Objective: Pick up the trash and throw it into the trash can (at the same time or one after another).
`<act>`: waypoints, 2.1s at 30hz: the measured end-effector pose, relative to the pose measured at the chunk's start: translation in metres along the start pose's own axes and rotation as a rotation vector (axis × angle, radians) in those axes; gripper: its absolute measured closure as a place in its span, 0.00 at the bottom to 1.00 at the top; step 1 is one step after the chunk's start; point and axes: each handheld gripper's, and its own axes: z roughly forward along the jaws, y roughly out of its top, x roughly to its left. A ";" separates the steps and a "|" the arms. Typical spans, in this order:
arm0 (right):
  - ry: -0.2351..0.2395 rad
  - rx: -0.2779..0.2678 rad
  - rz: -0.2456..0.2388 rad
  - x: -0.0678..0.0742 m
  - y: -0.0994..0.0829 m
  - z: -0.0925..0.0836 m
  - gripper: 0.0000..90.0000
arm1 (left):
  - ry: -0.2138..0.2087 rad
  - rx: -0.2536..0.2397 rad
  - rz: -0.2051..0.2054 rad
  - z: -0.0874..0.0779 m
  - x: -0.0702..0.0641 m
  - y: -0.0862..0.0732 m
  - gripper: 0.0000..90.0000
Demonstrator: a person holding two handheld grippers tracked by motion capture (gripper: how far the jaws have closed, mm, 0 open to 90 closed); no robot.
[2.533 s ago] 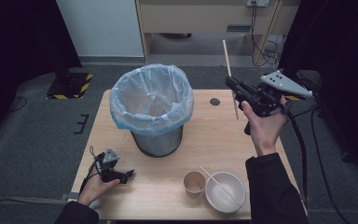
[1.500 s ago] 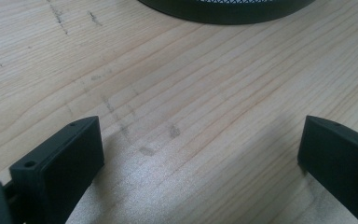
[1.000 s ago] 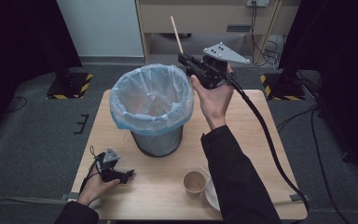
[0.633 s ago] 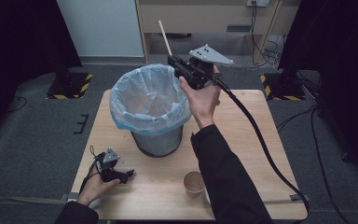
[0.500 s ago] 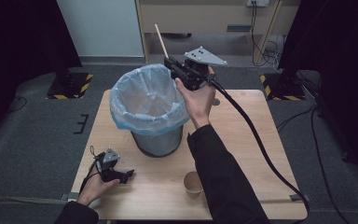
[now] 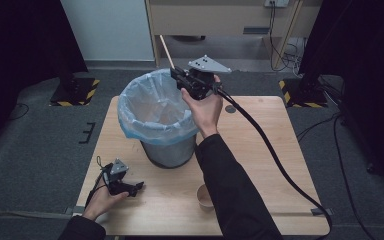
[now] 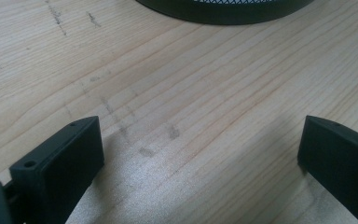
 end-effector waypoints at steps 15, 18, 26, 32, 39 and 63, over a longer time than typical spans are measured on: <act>-0.005 -0.023 0.008 -0.008 0.018 -0.019 0.67 | 0.000 -0.001 0.000 0.000 0.000 0.000 0.00; -0.028 -0.043 -0.006 -0.012 0.030 -0.035 0.61 | 0.000 0.001 0.001 0.000 0.000 0.000 0.00; -0.065 -0.111 0.000 -0.025 0.048 -0.093 0.48 | 0.001 0.000 0.002 0.000 0.000 0.000 0.00; -0.074 -0.120 -0.016 -0.031 0.041 -0.135 0.39 | 0.003 -0.001 -0.001 0.000 0.000 0.000 0.00; -0.094 -0.084 -0.018 -0.041 0.017 -0.172 0.33 | 0.004 -0.001 -0.002 0.000 -0.001 0.000 0.00; -0.140 0.185 0.026 -0.059 -0.138 -0.231 0.38 | 0.007 0.001 -0.004 0.000 -0.002 0.000 0.00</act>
